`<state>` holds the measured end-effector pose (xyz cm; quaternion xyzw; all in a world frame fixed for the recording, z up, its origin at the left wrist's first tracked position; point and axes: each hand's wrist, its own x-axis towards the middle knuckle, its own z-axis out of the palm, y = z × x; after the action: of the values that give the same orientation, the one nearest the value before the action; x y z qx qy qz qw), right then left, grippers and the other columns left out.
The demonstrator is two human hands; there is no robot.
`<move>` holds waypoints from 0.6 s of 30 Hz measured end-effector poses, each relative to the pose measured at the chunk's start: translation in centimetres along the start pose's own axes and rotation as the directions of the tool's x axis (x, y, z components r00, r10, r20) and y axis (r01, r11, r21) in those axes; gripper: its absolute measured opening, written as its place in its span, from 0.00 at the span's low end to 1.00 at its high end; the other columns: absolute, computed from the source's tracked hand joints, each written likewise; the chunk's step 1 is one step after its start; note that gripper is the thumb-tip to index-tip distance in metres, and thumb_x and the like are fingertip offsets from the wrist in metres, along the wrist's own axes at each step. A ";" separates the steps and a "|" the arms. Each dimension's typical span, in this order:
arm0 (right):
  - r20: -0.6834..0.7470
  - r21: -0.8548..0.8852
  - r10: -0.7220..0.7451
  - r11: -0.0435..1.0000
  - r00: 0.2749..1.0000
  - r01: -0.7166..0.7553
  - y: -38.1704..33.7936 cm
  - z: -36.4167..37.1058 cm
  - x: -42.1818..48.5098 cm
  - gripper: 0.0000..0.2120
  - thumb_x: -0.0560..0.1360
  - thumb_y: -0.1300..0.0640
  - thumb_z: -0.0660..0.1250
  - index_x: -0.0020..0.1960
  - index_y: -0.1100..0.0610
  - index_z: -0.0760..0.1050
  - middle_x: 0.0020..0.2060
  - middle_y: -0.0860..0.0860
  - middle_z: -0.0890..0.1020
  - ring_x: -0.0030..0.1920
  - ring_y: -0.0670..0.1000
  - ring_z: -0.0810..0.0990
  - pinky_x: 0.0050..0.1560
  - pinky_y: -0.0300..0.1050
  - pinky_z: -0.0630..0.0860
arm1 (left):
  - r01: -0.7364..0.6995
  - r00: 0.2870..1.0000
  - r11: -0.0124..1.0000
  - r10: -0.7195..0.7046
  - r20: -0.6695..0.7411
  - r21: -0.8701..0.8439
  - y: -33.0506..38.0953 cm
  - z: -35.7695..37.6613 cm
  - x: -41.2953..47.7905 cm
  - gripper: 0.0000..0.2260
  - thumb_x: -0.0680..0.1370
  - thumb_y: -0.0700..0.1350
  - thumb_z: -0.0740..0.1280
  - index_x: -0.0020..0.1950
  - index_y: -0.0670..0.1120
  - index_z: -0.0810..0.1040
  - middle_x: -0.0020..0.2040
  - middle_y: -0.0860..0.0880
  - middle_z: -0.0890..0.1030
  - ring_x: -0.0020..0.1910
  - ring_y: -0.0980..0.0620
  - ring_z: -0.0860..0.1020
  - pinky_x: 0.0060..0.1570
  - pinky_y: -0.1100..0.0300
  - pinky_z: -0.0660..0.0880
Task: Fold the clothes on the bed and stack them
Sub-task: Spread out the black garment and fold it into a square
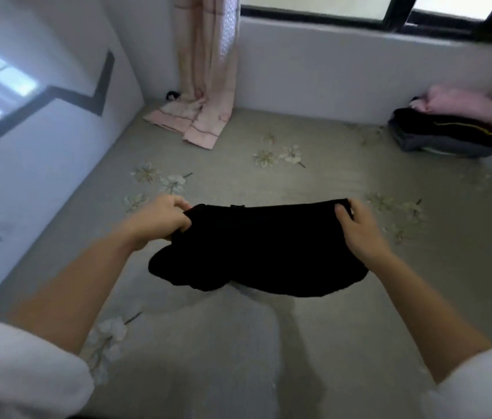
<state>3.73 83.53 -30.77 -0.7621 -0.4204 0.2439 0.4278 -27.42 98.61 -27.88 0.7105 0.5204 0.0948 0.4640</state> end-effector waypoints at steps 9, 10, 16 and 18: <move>0.500 0.034 0.042 0.997 0.865 -0.069 -11.5 -9.8 0.9 0.20 0.62 0.51 0.79 0.51 0.59 0.82 0.45 0.58 0.85 0.44 0.58 0.84 0.46 0.47 0.81 | -0.184 0.968 0.946 0.222 -0.118 0.265 9.0 -11.2 -3.2 0.08 0.65 0.30 0.61 0.35 0.37 0.78 0.26 0.46 0.72 0.28 0.50 0.68 0.31 0.63 0.64; 0.525 -0.050 0.073 0.997 0.848 -0.055 -12.0 -10.3 1.2 0.19 0.61 0.55 0.79 0.50 0.60 0.82 0.44 0.58 0.85 0.44 0.59 0.84 0.45 0.47 0.81 | -0.201 0.961 0.932 0.247 -0.122 0.302 9.5 -11.6 -2.9 0.05 0.65 0.30 0.61 0.32 0.35 0.75 0.26 0.44 0.69 0.29 0.50 0.66 0.31 0.62 0.63; 0.107 -0.784 0.071 0.620 0.992 0.040 -10.5 -8.0 4.5 0.11 0.72 0.58 0.70 0.36 0.61 0.72 0.36 0.58 0.76 0.40 0.57 0.77 0.35 0.45 0.67 | -0.024 0.925 0.710 0.283 -0.254 0.704 8.8 -10.9 2.0 0.17 0.74 0.44 0.65 0.25 0.42 0.69 0.27 0.43 0.74 0.30 0.44 0.74 0.30 0.60 0.66; -0.028 -0.872 -0.043 0.490 0.999 -0.004 -9.5 -7.1 5.6 0.07 0.75 0.56 0.66 0.43 0.59 0.76 0.46 0.59 0.77 0.50 0.59 0.76 0.43 0.47 0.70 | 0.065 0.896 0.685 0.279 -0.344 0.725 8.2 -10.7 3.8 0.15 0.76 0.45 0.64 0.29 0.42 0.72 0.34 0.41 0.77 0.35 0.43 0.75 0.32 0.60 0.66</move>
<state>7.79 87.77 -19.06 -0.8744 -0.4847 -0.0243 -0.0030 -27.04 107.49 -17.12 0.8256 0.5603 0.0642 0.0150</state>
